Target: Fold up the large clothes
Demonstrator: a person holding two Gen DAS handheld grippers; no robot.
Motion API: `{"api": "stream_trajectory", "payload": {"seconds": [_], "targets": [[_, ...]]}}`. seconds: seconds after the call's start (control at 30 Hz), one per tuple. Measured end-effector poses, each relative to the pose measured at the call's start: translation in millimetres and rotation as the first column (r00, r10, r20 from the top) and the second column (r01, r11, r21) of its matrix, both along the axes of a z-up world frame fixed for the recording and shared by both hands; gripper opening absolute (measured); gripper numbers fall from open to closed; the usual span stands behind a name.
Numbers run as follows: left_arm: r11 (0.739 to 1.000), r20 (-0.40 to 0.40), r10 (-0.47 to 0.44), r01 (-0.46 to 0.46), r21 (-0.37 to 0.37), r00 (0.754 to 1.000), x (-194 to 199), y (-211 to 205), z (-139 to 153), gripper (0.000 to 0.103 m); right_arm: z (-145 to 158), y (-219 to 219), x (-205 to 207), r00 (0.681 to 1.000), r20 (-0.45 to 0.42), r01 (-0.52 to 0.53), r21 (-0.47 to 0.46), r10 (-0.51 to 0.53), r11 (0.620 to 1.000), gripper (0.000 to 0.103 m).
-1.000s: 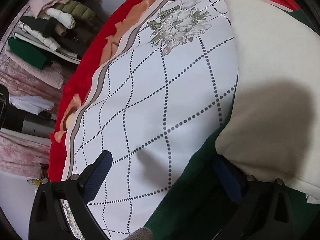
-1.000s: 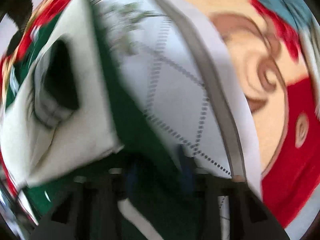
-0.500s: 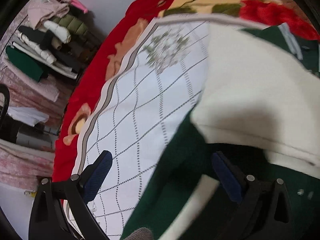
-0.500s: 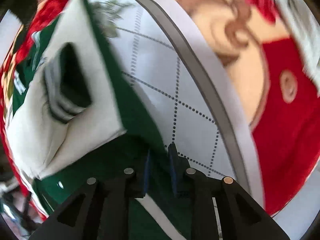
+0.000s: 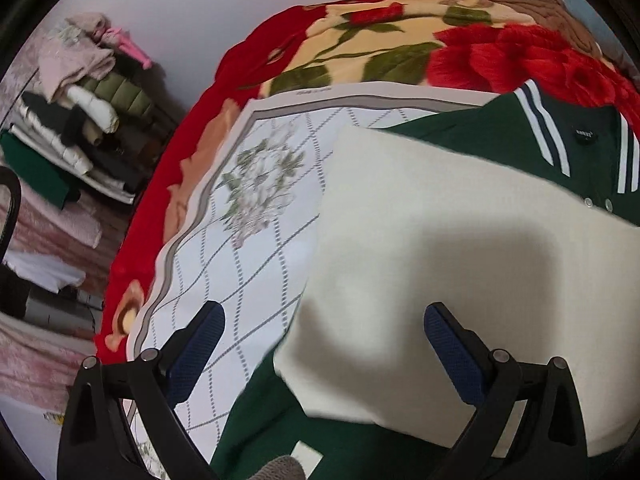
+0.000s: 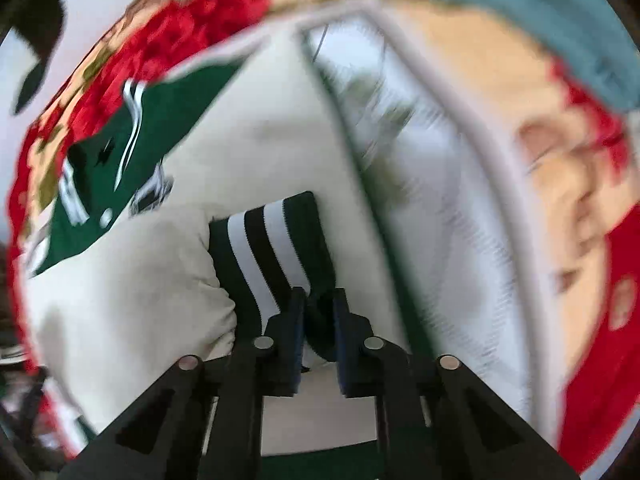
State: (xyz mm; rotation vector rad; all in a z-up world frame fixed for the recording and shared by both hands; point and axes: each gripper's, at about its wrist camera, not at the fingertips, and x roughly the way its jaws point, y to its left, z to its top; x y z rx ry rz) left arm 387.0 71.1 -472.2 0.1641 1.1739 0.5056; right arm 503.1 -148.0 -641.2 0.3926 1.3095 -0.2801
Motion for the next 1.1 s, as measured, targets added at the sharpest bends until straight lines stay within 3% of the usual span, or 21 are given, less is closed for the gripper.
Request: {"api": "stream_trajectory", "payload": {"seconds": [0.03,0.07,0.17,0.23,0.33,0.43,0.53,0.6,0.67,0.77,0.8,0.83,0.87,0.9,1.0,1.1], "targets": [[1.000,-0.010,-0.010,0.010,-0.011,1.000,2,-2,-4,0.103,5,-4,-2,1.000,0.012,0.015,-0.058,-0.014,0.998,0.012],[1.000,-0.026,-0.010,0.010,-0.012,1.000,4,-3,-10,0.103,0,-10,0,1.000,-0.011,0.002,-0.057,-0.003,0.998,0.013],[0.999,-0.077,-0.024,0.021,-0.038,0.997,6,-2,-27,0.103,-17,-29,-1,0.997,-0.074,-0.010,0.075,0.015,0.997,0.022],[0.998,-0.057,-0.040,0.037,-0.051,0.998,-5,-2,-16,0.103,-4,-37,-11,0.998,-0.061,-0.015,0.105,0.021,0.994,0.044],[0.995,-0.045,-0.075,0.072,-0.075,0.996,-48,-5,7,0.103,25,-23,-43,0.995,-0.007,-0.093,0.189,0.097,0.977,0.046],[0.991,-0.108,-0.101,0.090,-0.099,0.989,-105,-7,8,0.103,32,22,-92,0.973,-0.064,-0.192,0.304,0.222,0.933,0.048],[0.990,-0.213,-0.131,0.117,-0.078,0.968,-165,-12,-14,0.103,15,79,-162,0.926,-0.178,-0.235,0.421,0.334,0.876,0.048],[0.988,-0.301,-0.151,0.136,-0.072,0.942,-198,-16,-38,0.103,-10,120,-207,0.886,-0.257,-0.230,0.478,0.386,0.848,0.048],[0.988,-0.369,-0.153,0.135,-0.075,0.917,-225,-17,-59,0.103,-28,142,-245,0.872,-0.299,-0.217,0.474,0.388,0.853,0.049],[0.990,-0.383,-0.140,0.121,-0.073,0.913,-249,-16,-68,0.103,-52,168,-266,0.867,-0.319,-0.244,0.399,0.384,0.884,0.054],[0.991,-0.382,-0.134,0.115,-0.073,0.914,-252,-16,-68,0.103,-53,172,-269,0.872,-0.312,-0.259,0.358,0.376,0.897,0.052],[0.991,-0.380,-0.127,0.105,-0.078,0.916,-254,-15,-67,0.103,-52,176,-273,0.884,-0.315,-0.247,0.311,0.344,0.918,0.044],[0.992,-0.379,-0.117,0.091,-0.087,0.918,-256,-15,-66,0.103,-50,180,-274,0.885,-0.318,-0.258,0.272,0.340,0.927,0.032],[0.992,-0.381,-0.110,0.080,-0.094,0.918,-258,-15,-67,0.103,-47,183,-276,0.886,-0.313,-0.269,0.252,0.341,0.930,0.010],[0.991,-0.375,-0.102,0.059,-0.124,0.922,-259,-10,-67,0.103,-43,179,-275,0.912,-0.322,-0.151,0.311,0.253,0.938,0.010],[0.989,-0.370,-0.108,0.062,-0.134,0.923,-258,-5,-67,0.103,-33,186,-277,0.917,-0.287,-0.164,0.359,0.276,0.919,0.010]]}}
